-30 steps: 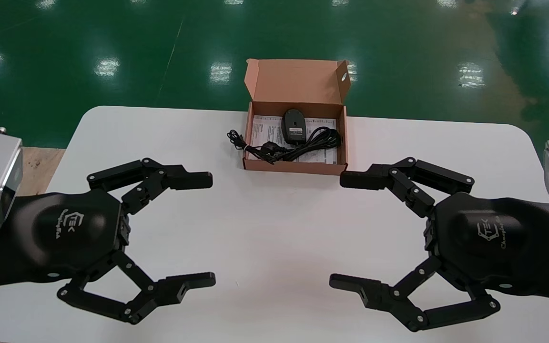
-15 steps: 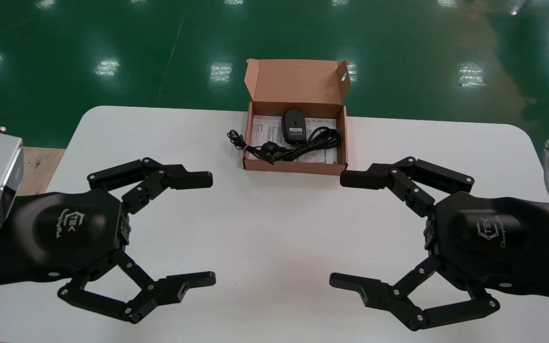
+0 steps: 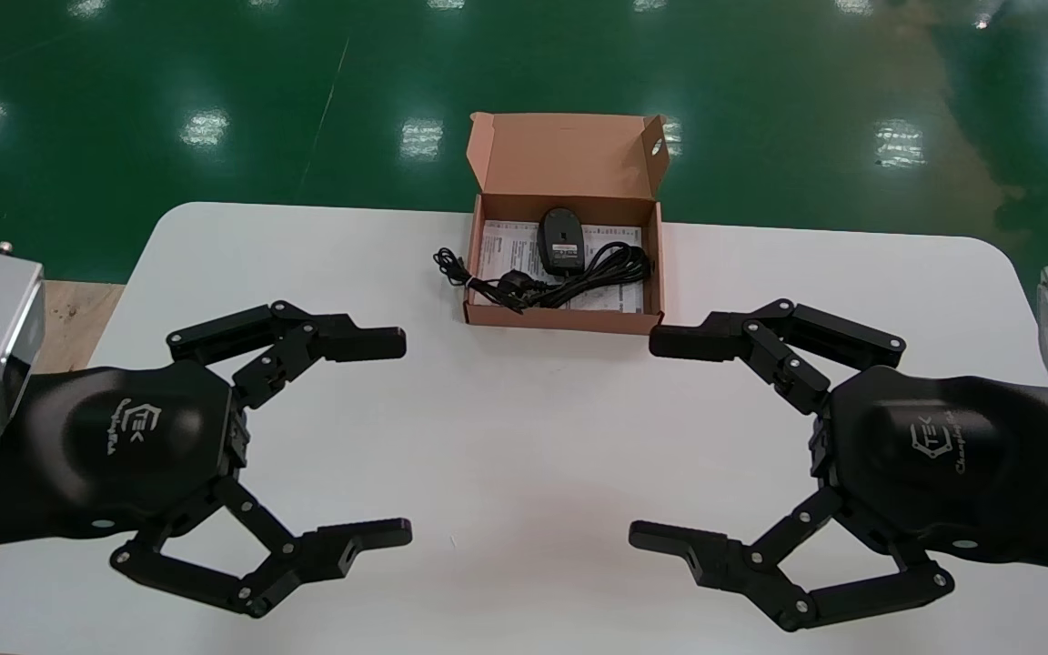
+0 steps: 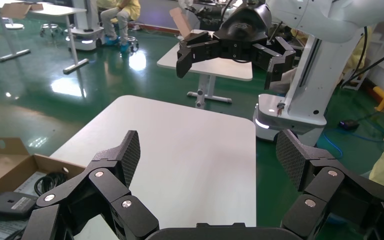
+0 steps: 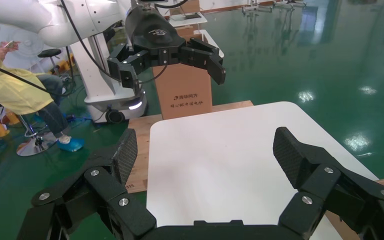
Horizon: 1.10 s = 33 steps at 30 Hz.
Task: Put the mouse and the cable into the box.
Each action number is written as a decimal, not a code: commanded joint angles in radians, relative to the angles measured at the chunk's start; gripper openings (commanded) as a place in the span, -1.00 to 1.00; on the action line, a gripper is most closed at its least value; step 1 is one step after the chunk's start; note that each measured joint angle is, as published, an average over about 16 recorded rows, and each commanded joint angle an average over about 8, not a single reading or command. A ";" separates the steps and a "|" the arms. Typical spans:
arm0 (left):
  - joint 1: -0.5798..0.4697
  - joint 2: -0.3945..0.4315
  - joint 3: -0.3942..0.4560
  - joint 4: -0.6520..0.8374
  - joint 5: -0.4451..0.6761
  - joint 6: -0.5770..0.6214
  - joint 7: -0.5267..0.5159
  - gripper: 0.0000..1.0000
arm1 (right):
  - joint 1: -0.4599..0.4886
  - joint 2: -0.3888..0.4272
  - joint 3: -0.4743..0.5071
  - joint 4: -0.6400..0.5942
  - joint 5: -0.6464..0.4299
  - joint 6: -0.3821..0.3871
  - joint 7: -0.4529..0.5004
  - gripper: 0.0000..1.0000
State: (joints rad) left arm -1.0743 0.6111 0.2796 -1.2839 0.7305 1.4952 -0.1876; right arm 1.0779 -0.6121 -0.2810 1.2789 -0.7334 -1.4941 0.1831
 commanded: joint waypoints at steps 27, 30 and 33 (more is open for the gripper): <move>0.000 0.000 0.000 0.000 0.000 0.000 0.000 1.00 | 0.000 0.000 0.000 0.000 0.000 0.000 0.000 1.00; 0.000 0.000 0.000 0.000 0.000 0.000 0.000 1.00 | 0.000 0.000 0.000 0.000 0.000 0.000 0.000 1.00; 0.000 0.000 0.000 0.000 0.000 0.000 0.000 1.00 | 0.000 0.000 0.000 0.000 0.000 0.000 0.000 1.00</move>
State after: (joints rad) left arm -1.0743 0.6111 0.2796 -1.2838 0.7305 1.4952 -0.1876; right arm 1.0779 -0.6121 -0.2810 1.2789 -0.7334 -1.4941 0.1831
